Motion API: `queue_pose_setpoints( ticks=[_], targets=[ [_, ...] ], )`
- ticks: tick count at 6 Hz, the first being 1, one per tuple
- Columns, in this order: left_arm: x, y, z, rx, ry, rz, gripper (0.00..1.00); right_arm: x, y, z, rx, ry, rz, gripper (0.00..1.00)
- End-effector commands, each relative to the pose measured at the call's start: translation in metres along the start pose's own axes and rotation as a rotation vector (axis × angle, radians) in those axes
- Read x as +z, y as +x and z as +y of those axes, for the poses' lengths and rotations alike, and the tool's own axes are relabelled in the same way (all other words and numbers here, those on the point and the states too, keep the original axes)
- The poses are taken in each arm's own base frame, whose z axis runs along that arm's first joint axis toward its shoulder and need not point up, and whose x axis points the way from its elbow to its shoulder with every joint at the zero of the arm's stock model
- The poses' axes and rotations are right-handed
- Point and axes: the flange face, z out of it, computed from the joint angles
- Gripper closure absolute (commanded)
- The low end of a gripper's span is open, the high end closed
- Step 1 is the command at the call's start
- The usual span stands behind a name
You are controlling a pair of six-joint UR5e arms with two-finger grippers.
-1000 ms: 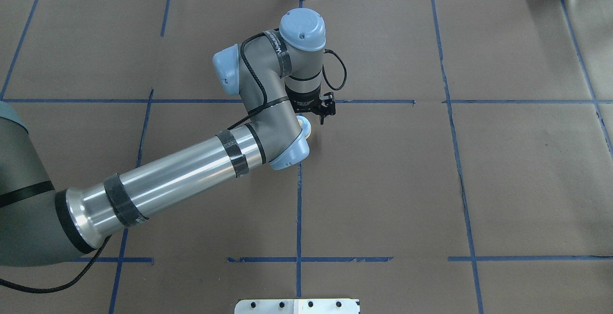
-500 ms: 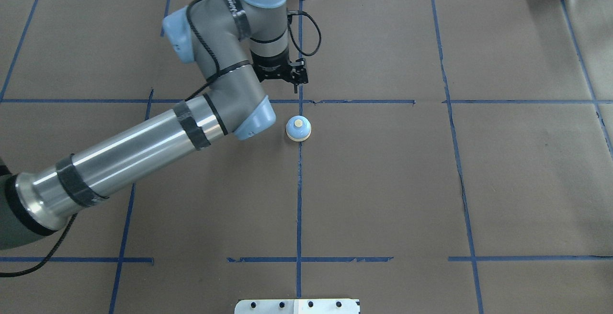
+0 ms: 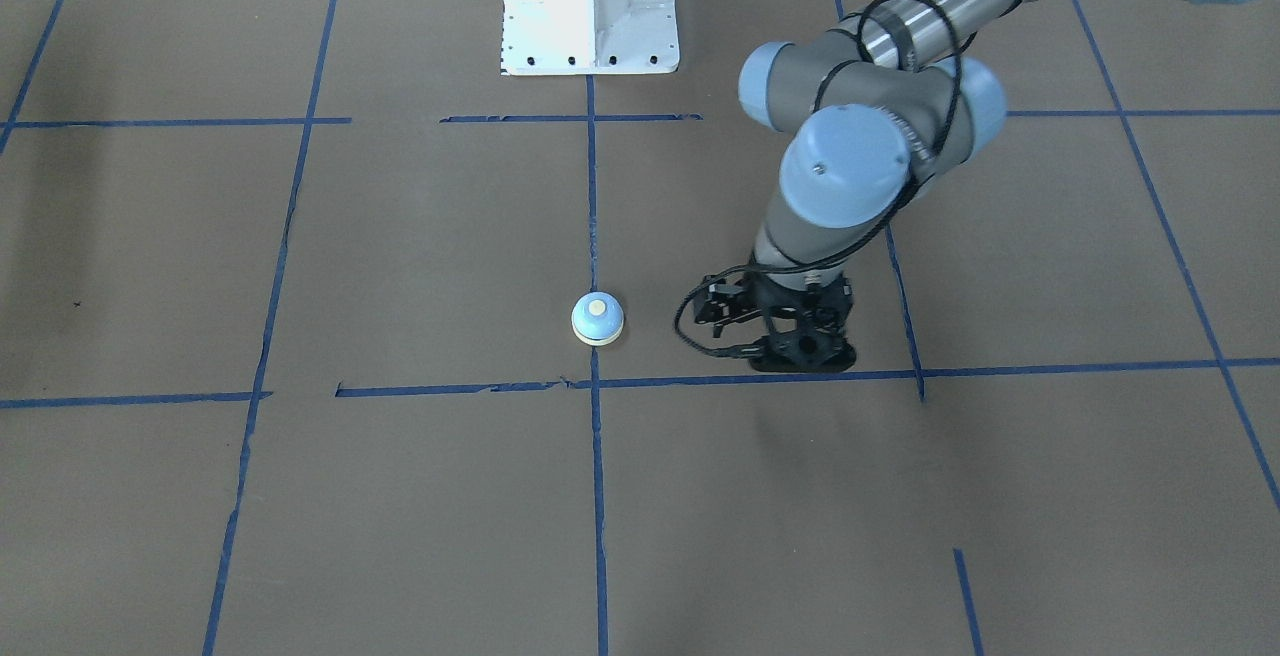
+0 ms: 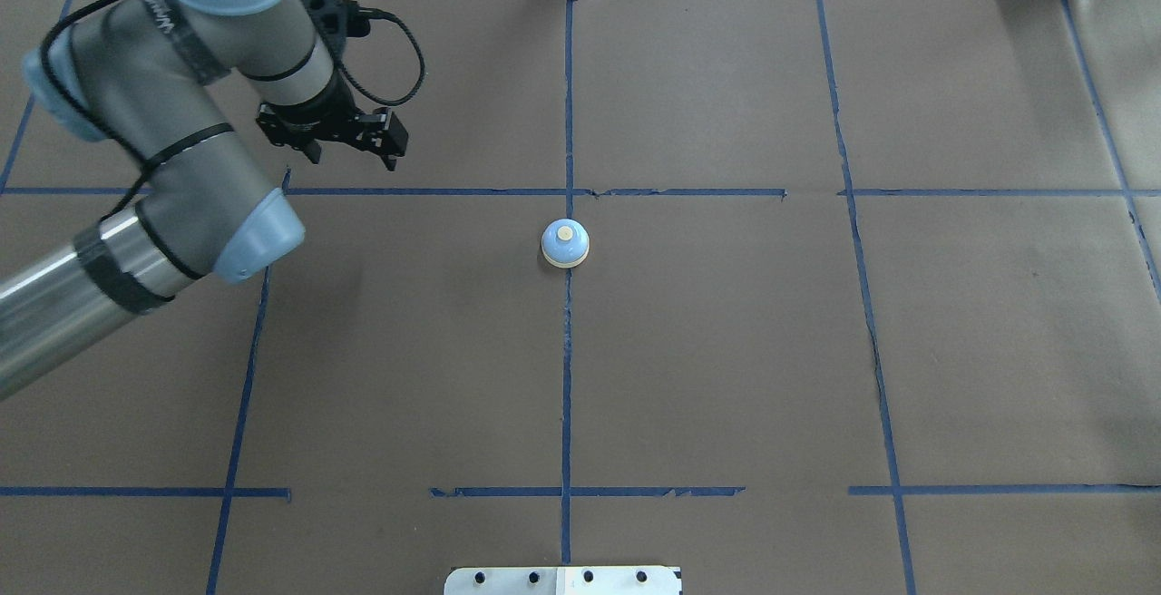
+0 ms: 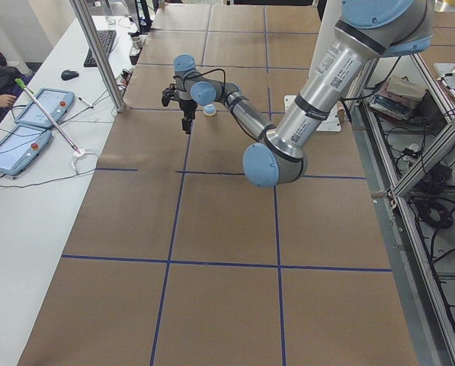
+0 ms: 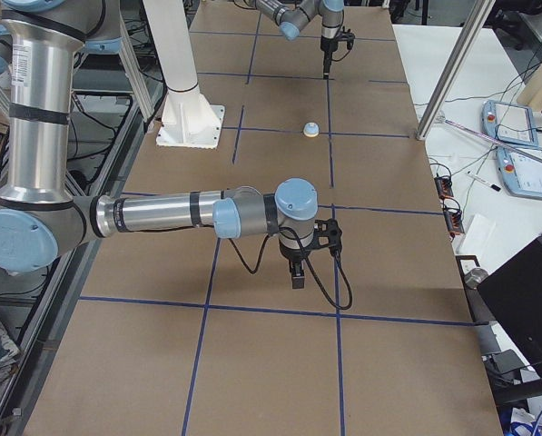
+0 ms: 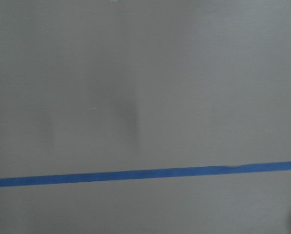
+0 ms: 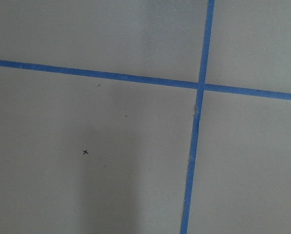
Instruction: Place and press bell with both arms
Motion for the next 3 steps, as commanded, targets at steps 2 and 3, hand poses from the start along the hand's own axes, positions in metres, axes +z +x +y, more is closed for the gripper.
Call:
queue_pose_setpoints(
  ticks=[2,3],
  targets=[
    [-0.055,-0.198,0.045,0.032,0.010,-0.022,0.00,0.007,-0.068,-0.047,0.008,0.000,-0.026,0.00],
    [-0.072,-0.259,0.056,0.007,-0.008,0.004,0.00,0.000,-0.102,-0.072,-0.029,0.020,-0.045,0.01]
  ],
)
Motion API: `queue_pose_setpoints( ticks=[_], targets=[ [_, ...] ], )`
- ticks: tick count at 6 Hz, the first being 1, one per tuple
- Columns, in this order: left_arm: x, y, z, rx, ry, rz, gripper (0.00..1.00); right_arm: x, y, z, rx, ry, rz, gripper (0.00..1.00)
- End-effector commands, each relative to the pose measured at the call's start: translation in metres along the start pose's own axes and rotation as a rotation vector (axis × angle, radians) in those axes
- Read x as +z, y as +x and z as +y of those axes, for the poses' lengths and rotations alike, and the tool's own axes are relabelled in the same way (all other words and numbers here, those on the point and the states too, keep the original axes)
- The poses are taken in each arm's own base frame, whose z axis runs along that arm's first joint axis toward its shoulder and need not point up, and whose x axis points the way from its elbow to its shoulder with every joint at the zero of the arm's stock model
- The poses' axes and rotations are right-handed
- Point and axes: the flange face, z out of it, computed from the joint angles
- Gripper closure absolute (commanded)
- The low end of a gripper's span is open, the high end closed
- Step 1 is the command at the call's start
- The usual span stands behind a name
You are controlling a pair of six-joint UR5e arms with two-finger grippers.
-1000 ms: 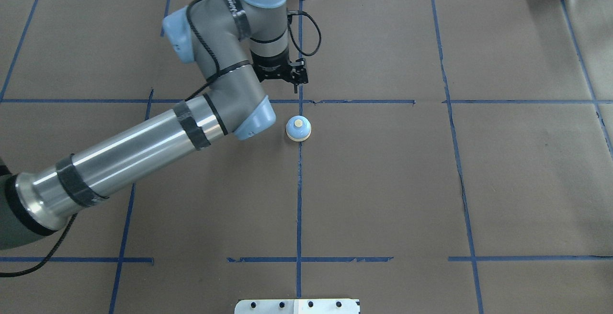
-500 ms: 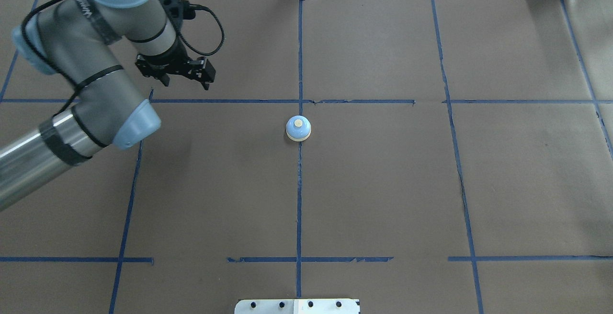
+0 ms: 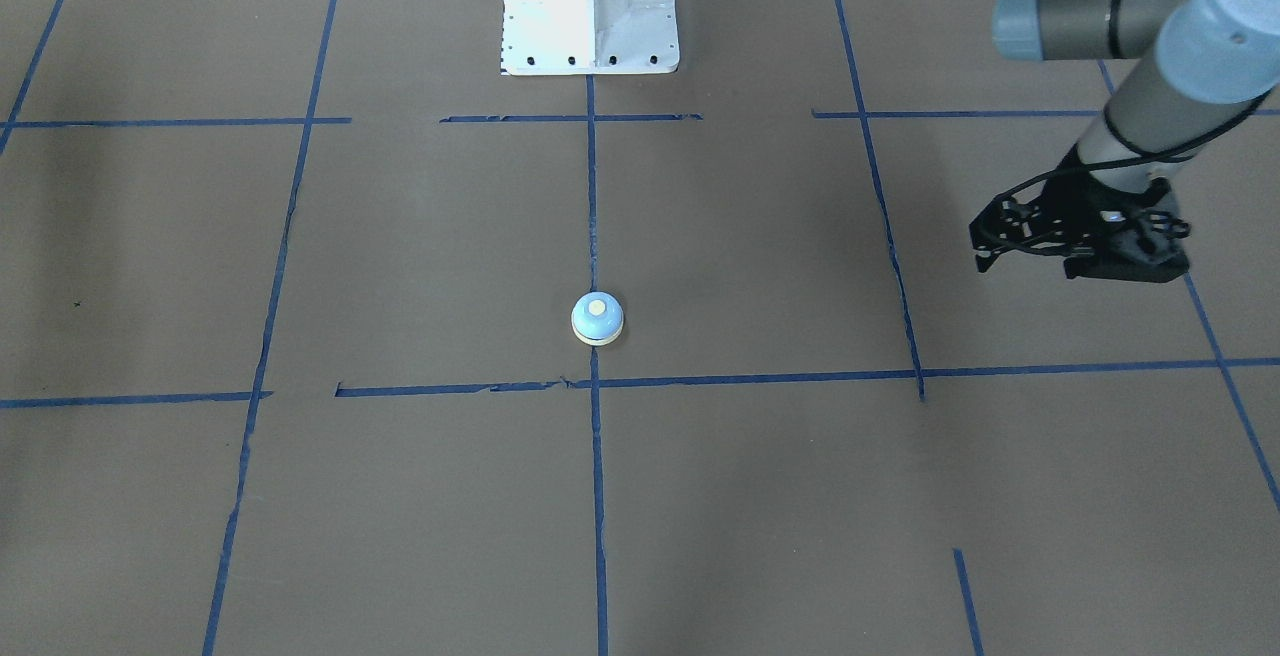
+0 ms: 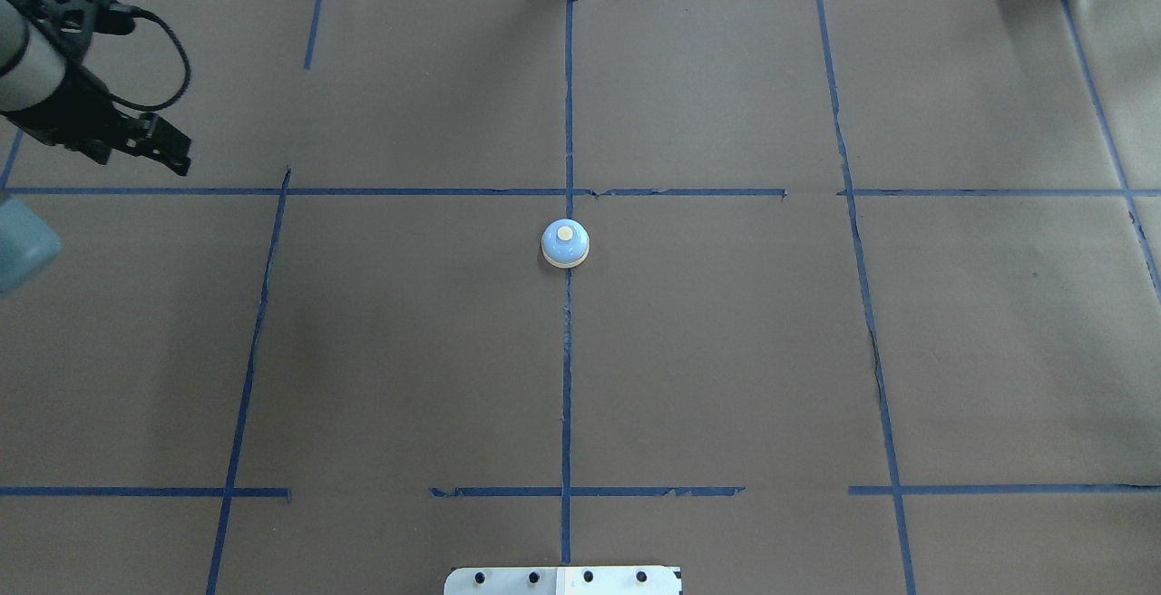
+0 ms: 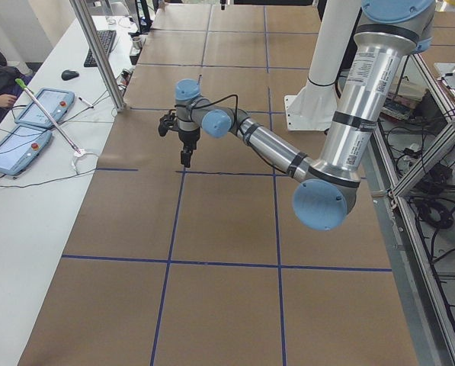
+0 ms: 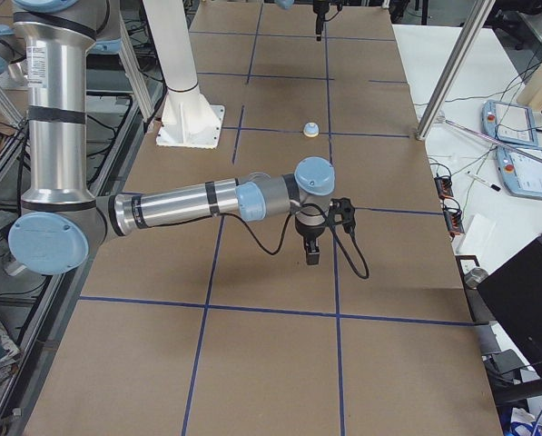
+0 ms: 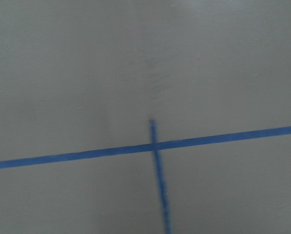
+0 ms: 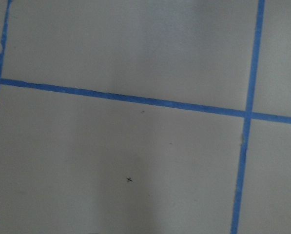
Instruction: Place and press bell with both arms
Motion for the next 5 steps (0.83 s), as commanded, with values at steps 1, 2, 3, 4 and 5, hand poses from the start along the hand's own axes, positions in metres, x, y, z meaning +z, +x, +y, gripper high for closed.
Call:
queue_pose_setpoints(
  ticks=[1,2,3,4,5],
  targets=[
    [-0.019,-0.104,0.034,-0.031,-0.028,0.033,0.00,-0.004,-0.101,-0.061,-0.091,0.031,-0.047,0.01],
    [-0.020,-0.129,0.044,-0.016,-0.035,0.020,0.00,0.003,-0.172,-0.081,-0.010,0.024,-0.083,0.01],
    [-0.020,-0.136,0.045,-0.009,-0.038,0.014,0.00,0.010,-0.248,-0.094,-0.008,0.011,-0.125,0.01],
    [-0.017,-0.140,0.046,-0.013,-0.042,0.011,0.00,0.014,-0.316,-0.099,0.000,0.027,-0.132,0.01],
    [-0.013,-0.146,0.049,-0.020,-0.050,0.005,0.00,0.039,-0.391,-0.088,-0.016,0.029,-0.116,0.02]
  ],
)
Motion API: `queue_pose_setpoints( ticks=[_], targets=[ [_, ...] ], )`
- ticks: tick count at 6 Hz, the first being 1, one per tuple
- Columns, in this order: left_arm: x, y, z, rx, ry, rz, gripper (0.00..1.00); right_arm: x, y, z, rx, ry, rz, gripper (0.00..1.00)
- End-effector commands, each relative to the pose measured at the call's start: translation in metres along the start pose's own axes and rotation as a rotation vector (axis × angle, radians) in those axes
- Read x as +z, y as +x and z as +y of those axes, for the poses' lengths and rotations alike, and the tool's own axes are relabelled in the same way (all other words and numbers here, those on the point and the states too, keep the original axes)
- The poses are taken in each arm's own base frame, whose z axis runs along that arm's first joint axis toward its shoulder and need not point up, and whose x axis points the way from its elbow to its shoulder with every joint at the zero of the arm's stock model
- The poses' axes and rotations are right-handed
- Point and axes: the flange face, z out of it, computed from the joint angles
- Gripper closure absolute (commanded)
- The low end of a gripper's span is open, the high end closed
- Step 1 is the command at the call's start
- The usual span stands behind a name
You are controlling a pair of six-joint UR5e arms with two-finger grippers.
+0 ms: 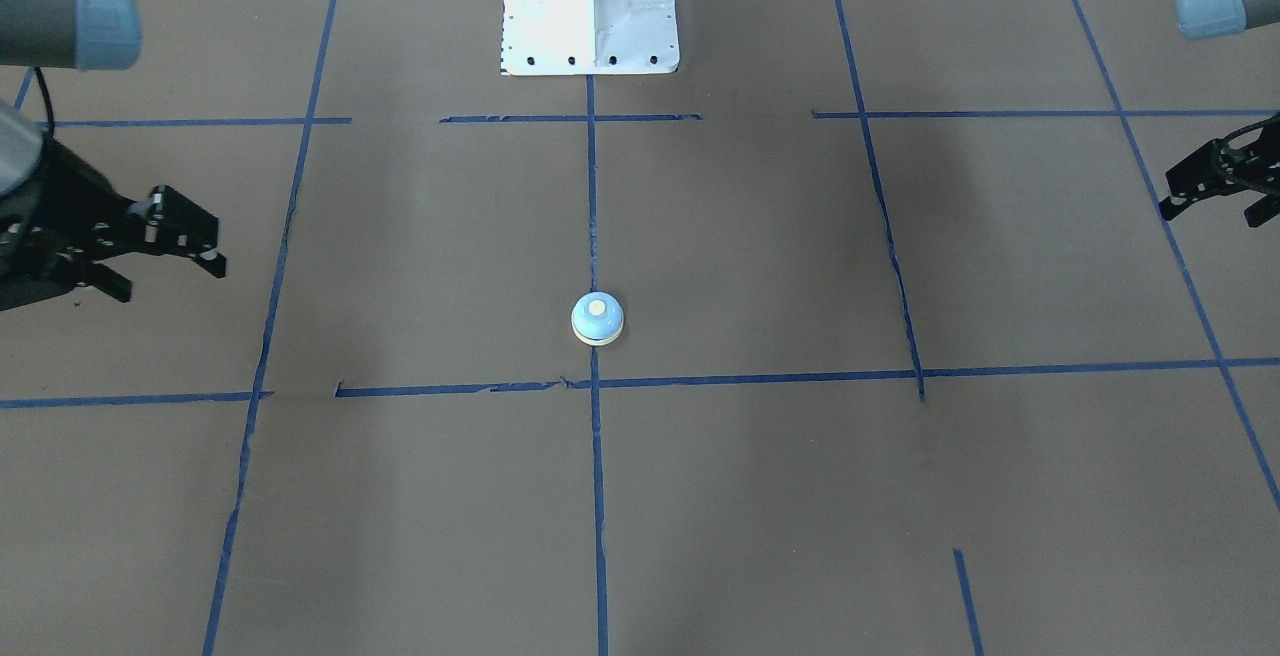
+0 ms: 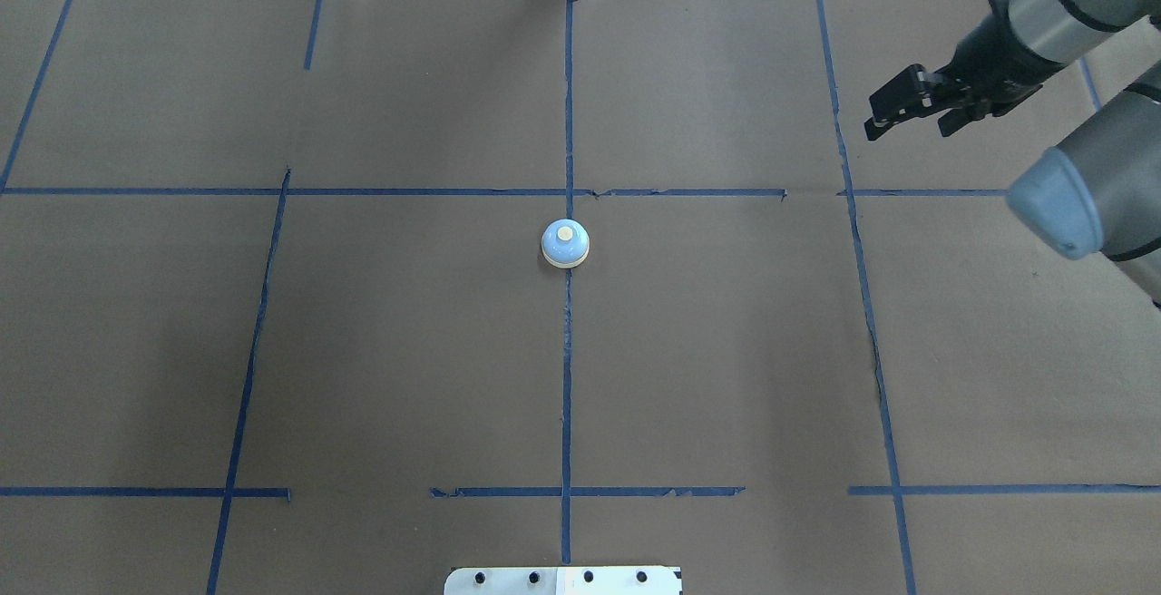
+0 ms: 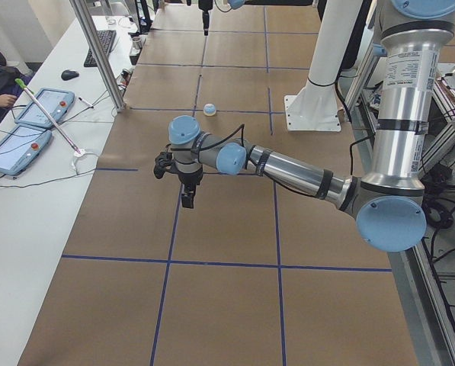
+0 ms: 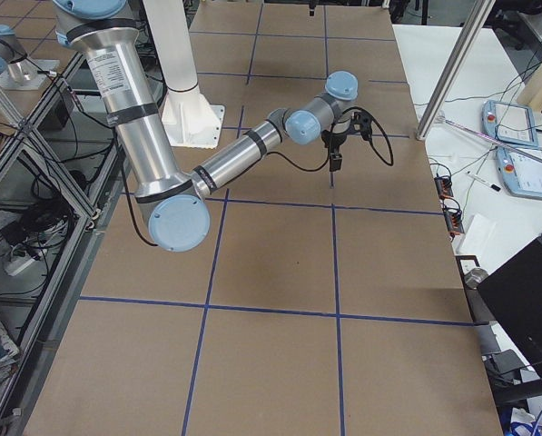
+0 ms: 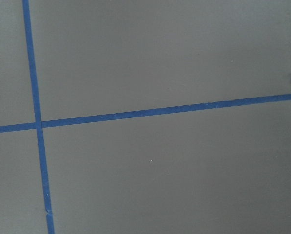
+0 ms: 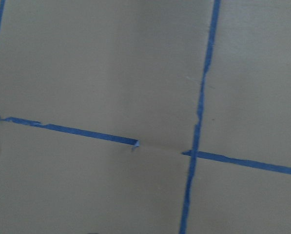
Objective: Place and press bell with both arms
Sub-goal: 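Move the right gripper over the bell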
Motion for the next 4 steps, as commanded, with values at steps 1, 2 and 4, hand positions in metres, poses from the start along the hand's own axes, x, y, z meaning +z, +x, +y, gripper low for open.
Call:
queue_pose_setpoints(
  ticks=[1,2,4],
  targets=[
    [-0.001,-0.025,0.008,0.018,-0.005,-0.014,0.00,0.042,-0.123,0.021,0.027,0.001,-0.008,0.13],
    [-0.002,-0.072,0.010,0.027,-0.008,-0.016,0.00,0.054,-0.177,0.026,0.069,-0.033,-0.011,0.35],
    [-0.001,-0.075,0.011,0.021,-0.016,0.016,0.00,0.094,-0.278,0.014,0.097,-0.068,0.087,0.77]
  ],
)
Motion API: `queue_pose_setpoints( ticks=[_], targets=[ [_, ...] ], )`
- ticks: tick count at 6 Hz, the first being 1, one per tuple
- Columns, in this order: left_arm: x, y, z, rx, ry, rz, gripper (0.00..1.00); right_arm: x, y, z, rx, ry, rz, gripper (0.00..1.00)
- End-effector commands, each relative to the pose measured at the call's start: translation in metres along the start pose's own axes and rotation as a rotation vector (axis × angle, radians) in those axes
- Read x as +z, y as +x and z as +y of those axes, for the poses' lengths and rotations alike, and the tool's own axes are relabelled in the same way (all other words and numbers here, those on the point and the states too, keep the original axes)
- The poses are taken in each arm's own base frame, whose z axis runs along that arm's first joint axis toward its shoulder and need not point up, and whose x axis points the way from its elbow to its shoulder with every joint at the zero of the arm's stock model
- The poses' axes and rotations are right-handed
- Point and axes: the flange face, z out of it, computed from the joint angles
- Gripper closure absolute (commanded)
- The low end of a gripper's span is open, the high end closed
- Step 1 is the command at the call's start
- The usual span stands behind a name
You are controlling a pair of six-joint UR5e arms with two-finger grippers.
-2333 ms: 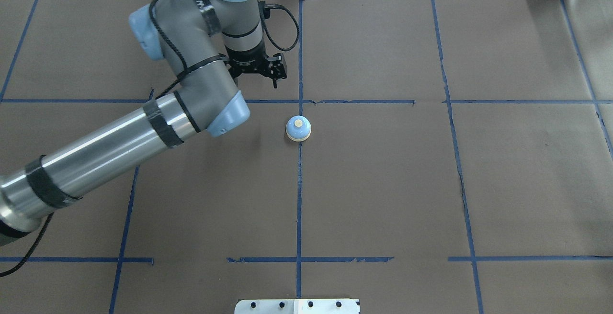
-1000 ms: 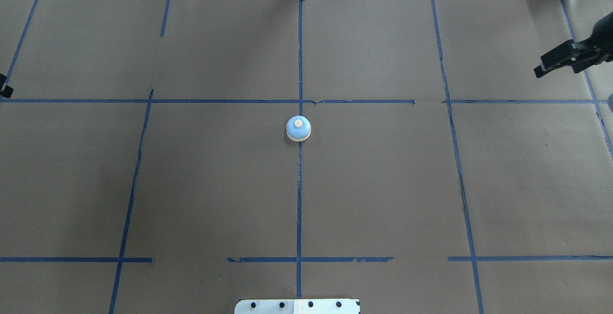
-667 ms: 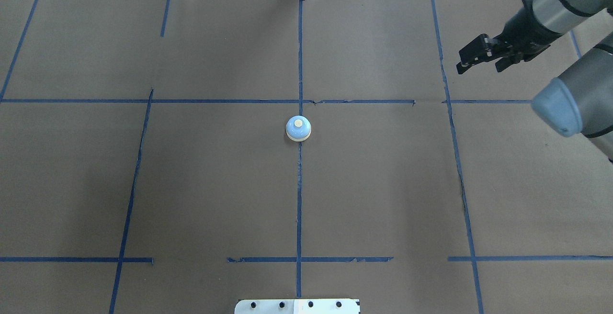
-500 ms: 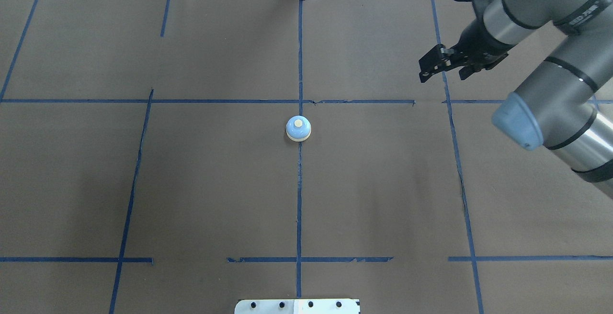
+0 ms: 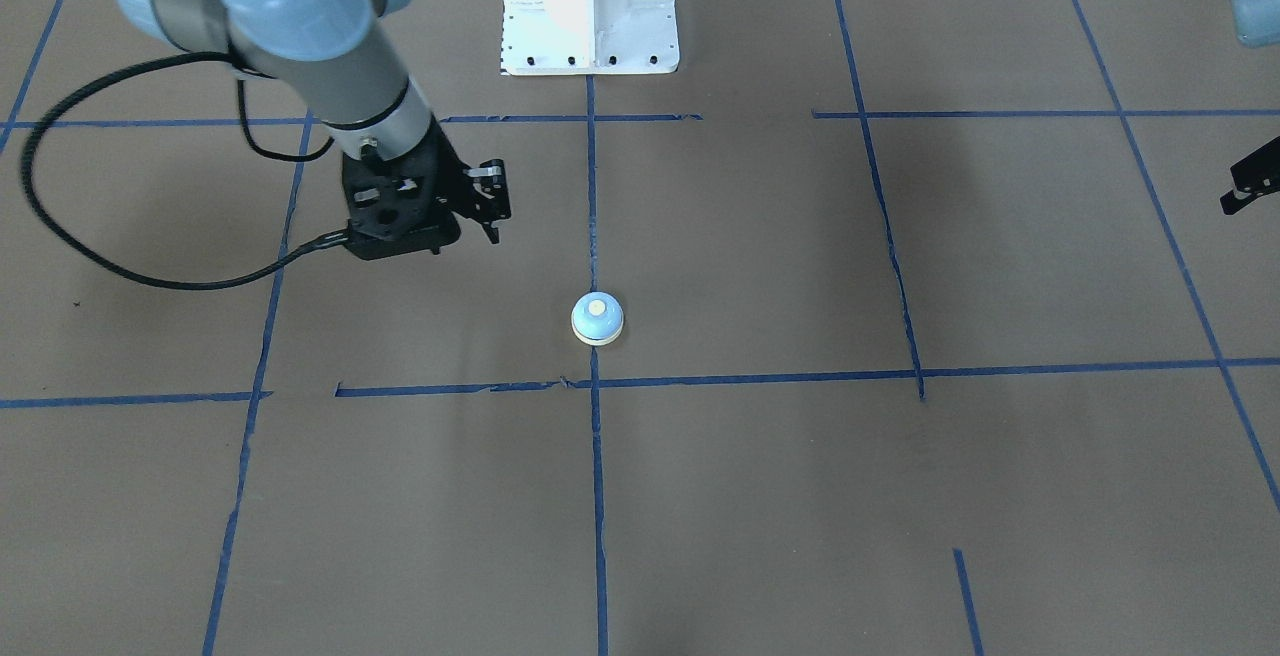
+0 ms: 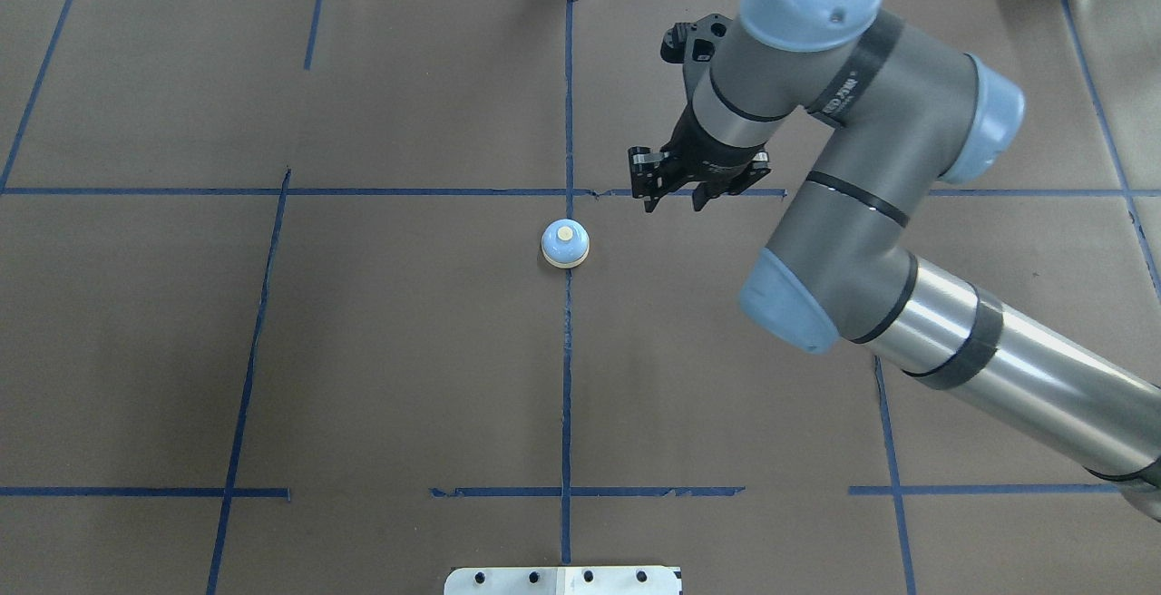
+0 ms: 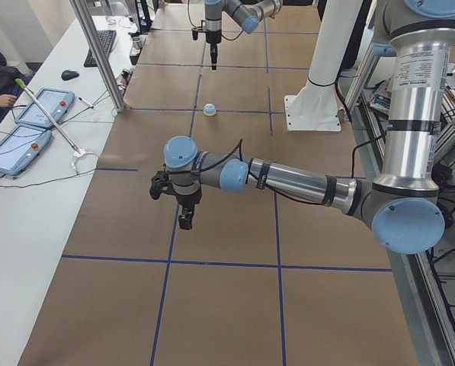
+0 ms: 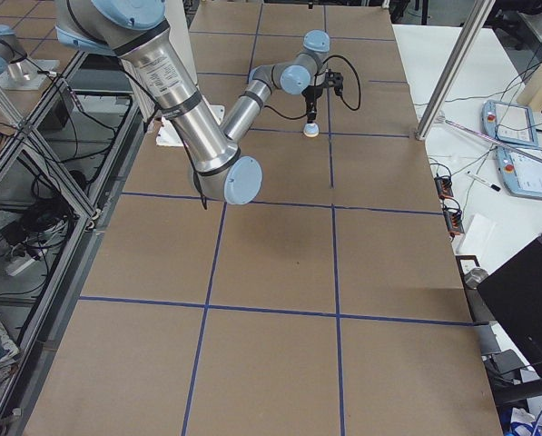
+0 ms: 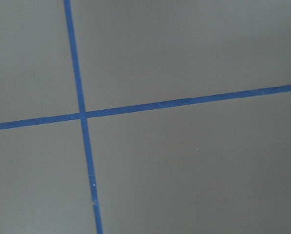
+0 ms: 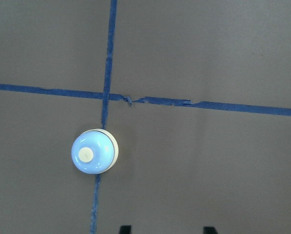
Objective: Place and press bell with both arms
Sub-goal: 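Move the right gripper over the bell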
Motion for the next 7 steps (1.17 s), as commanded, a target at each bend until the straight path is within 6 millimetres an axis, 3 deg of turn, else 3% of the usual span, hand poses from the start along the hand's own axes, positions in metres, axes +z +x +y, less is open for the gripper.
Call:
queue_pose_setpoints(
  ticks=[1,2,3,5,7],
  targets=[
    [0.000,-0.003,0.000,-0.001,-0.002,0.009,0.00,0.046,-0.085,-0.010,0.023,-0.013,0.089,0.91],
    [0.000,-0.003,0.000,-0.001,-0.002,0.009,0.00,0.074,-0.098,-0.019,0.013,-0.008,0.107,0.96],
    [0.000,-0.003,0.000,0.000,-0.001,0.009,0.00,0.104,-0.097,-0.026,0.023,0.007,0.077,0.97],
    [0.001,-0.004,0.002,-0.005,-0.003,0.011,0.00,0.126,-0.097,-0.021,0.016,0.018,0.107,0.97],
    [0.001,-0.004,0.002,-0.007,-0.004,0.011,0.00,0.137,-0.093,-0.020,0.016,0.018,0.128,0.97]
  ],
)
